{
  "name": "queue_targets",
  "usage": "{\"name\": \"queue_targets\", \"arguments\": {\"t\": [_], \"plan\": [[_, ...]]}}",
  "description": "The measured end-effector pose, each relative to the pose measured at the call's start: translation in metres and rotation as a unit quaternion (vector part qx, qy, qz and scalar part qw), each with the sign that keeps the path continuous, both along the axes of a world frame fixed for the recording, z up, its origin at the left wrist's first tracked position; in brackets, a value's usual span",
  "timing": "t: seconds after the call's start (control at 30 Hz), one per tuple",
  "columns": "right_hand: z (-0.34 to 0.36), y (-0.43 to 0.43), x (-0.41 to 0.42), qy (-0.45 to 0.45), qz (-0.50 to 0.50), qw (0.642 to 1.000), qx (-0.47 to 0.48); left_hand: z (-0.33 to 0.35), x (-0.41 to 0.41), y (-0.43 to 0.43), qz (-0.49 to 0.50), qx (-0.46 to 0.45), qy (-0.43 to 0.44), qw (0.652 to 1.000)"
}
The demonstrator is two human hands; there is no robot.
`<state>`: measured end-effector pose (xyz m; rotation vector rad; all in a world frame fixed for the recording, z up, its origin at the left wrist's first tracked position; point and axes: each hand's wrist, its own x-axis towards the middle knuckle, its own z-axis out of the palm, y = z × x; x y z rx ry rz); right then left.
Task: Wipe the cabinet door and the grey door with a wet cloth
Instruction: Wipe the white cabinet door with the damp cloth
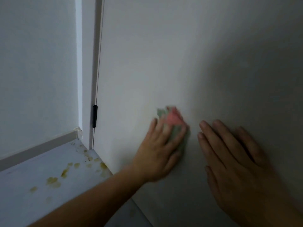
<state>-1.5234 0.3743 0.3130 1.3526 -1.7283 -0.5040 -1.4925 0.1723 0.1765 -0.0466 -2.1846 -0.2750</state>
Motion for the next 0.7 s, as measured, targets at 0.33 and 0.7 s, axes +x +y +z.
{"name": "queue_targets", "arguments": {"t": [0.33, 0.7], "plan": [[-0.004, 0.002, 0.001, 0.009, 0.012, 1.000, -0.005, 0.060, -0.010, 0.004, -0.044, 0.010, 0.082, 0.996], [-0.047, -0.047, 0.002, -0.042, 0.010, 0.996, 0.081, -0.109, 0.017, 0.123, -0.014, 0.388, -0.041, 0.921]]}}
